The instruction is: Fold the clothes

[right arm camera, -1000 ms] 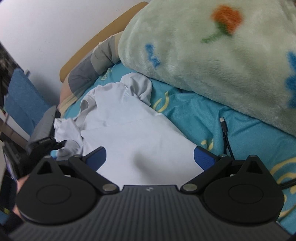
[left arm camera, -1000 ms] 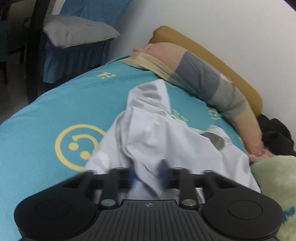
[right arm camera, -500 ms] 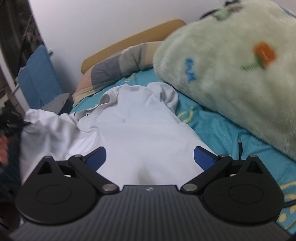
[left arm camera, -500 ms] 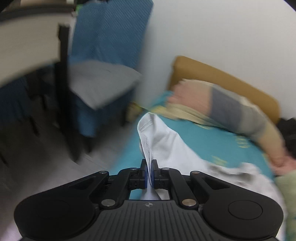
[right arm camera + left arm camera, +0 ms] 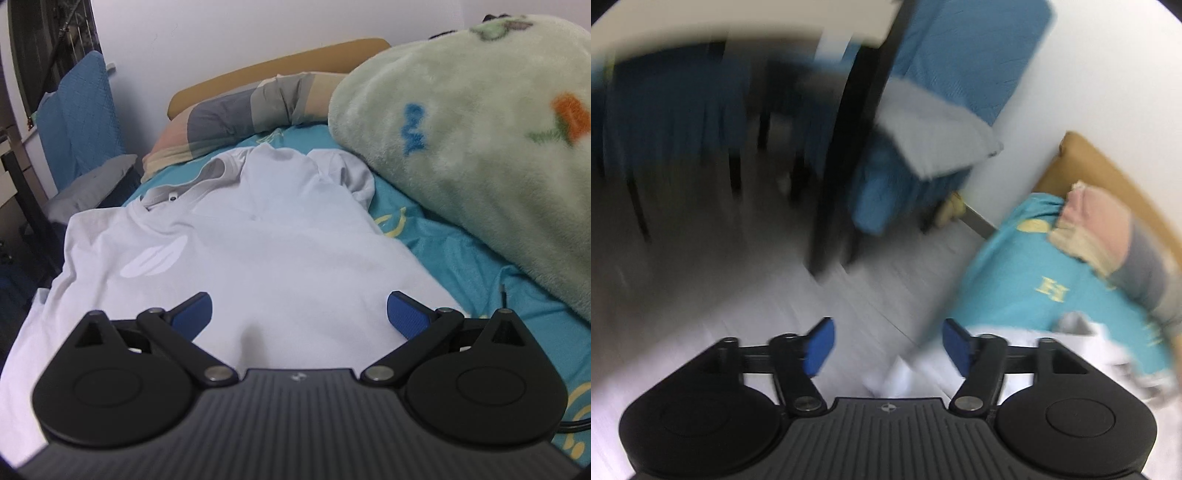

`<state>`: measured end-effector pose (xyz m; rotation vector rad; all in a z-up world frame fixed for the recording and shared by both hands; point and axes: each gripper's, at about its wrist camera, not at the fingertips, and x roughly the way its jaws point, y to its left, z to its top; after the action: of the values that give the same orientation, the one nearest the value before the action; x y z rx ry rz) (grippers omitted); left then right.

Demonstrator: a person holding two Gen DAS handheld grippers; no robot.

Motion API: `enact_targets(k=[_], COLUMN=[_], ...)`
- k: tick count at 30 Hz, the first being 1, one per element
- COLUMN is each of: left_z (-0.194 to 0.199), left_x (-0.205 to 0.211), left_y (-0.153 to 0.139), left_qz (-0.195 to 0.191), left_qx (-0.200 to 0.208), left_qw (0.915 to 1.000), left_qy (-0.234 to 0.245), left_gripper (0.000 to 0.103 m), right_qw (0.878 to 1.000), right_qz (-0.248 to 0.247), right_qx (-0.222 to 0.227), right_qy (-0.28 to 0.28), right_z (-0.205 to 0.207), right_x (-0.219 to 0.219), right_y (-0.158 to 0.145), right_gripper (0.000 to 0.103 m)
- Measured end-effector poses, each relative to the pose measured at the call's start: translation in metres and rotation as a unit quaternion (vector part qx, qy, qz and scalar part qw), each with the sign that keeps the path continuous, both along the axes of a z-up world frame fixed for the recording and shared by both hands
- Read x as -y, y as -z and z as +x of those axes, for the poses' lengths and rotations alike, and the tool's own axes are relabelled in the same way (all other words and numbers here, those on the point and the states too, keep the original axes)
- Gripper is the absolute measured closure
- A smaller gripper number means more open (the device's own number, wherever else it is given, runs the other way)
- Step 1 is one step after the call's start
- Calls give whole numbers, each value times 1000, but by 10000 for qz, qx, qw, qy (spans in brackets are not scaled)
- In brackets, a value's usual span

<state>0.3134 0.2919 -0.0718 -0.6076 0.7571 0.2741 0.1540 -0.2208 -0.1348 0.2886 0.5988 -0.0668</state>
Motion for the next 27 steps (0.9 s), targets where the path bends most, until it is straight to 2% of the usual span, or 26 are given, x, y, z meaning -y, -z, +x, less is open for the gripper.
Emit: enact_targets(k=[2,4,7,10,12,13,14,17,20,21,23,25,26,27], left_z=[-11,-15,-15,-10,-10,-12,-12,-9,-8,-7,-7,-14,-19,-26], left_x=[6,14,27,27,23,21,22,23,17,16,17,25,31,37], left_y=[8,19,36,62,73,74,70,45,26,27,37,40,38,34], left_qz=[-380,-432,-330,-648,-864,-808,-646,299,1230,1410,1449,1498,1579,1658], left_qx=[82,-4,-274,-420,-391,-269,-210,-224,-329,-460,-767,-823,-795,-768], left_qw=[9992,9990,9991,9958,9932,9937,9957,9981,9893,9867,9854,9849,9840,9831], left_qy=[76,90,-46,-493,-675,-725,-632,-481,-709,-671,-448,-277,-206,-123], left_gripper=[28,22,22,27,45,65,99,99,99,98,95,84,73,55], right_qw=[10000,10000,9999,9998,9997,9996,9995,9994,9994,9994,9992,9988,9985,9983], right_qz=[32,36,-14,-77,-127,-152,-178,-146,-75,-38,42,77,52,29], right_qx=[-20,-10,7,49,90,111,132,149,172,179,234,306,343,376], right_qy=[-29,-79,-141,-181,-209,-223,-238,-266,-299,-291,-320,-375,-416,-455], right_z=[-1,-3,-8,-11,-11,-12,-12,-10,-8,-7,-7,-8,-10,-11], right_x=[-2,-4,-7,-9,-11,-12,-13,-14,-14,-13,-12,-12,-13,-14], right_y=[0,-1,-4,-5,-6,-6,-7,-7,-7,-7,-9,-11,-12,-14], right_gripper=[0,0,0,0,0,0,0,0,0,0,0,0,0,0])
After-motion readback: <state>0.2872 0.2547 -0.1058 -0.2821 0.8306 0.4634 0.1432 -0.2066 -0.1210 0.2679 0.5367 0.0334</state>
